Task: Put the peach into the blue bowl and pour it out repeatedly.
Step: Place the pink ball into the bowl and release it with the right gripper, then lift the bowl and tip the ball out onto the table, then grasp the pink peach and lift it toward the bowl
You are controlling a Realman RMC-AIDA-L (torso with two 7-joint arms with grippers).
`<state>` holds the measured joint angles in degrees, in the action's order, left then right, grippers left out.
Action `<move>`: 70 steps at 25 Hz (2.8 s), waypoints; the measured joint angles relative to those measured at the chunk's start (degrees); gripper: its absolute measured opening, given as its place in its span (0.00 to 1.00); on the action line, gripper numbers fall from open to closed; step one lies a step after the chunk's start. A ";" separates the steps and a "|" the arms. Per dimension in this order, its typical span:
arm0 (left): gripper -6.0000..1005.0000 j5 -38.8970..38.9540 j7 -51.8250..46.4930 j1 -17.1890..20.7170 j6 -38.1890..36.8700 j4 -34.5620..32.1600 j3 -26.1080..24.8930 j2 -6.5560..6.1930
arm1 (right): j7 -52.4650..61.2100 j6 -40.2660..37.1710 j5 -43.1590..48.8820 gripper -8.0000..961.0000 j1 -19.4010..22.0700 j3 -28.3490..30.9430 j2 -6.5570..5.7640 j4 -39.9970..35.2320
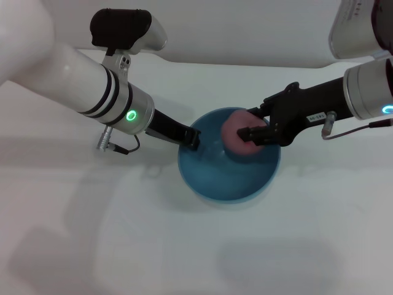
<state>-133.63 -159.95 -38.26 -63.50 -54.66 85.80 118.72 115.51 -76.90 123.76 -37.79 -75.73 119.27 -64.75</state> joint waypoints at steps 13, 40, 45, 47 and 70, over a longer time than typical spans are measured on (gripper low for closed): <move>0.01 0.04 0.07 0.04 0.70 0.10 0.13 -0.16 | -1.46 3.60 -6.87 0.46 2.04 -1.61 -0.12 0.01; 0.00 24.94 18.95 8.15 61.89 0.28 26.24 -0.23 | -17.01 19.89 -38.55 0.47 21.97 21.43 -0.46 16.21; 0.00 16.34 22.07 8.45 90.63 6.13 47.03 0.09 | -17.03 17.21 -39.52 0.48 24.22 30.08 -0.62 21.29; 0.00 11.85 22.49 8.46 102.11 10.09 53.58 0.25 | -17.04 16.15 -39.55 0.48 24.65 32.78 -0.70 22.57; 0.01 12.66 32.91 8.89 111.39 15.57 58.77 0.12 | -34.05 6.72 -38.71 0.49 22.45 34.25 -0.81 27.23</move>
<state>-120.96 -127.04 -29.38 47.89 -39.08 144.57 118.84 81.46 -70.18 85.05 -15.34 -41.48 118.46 -37.52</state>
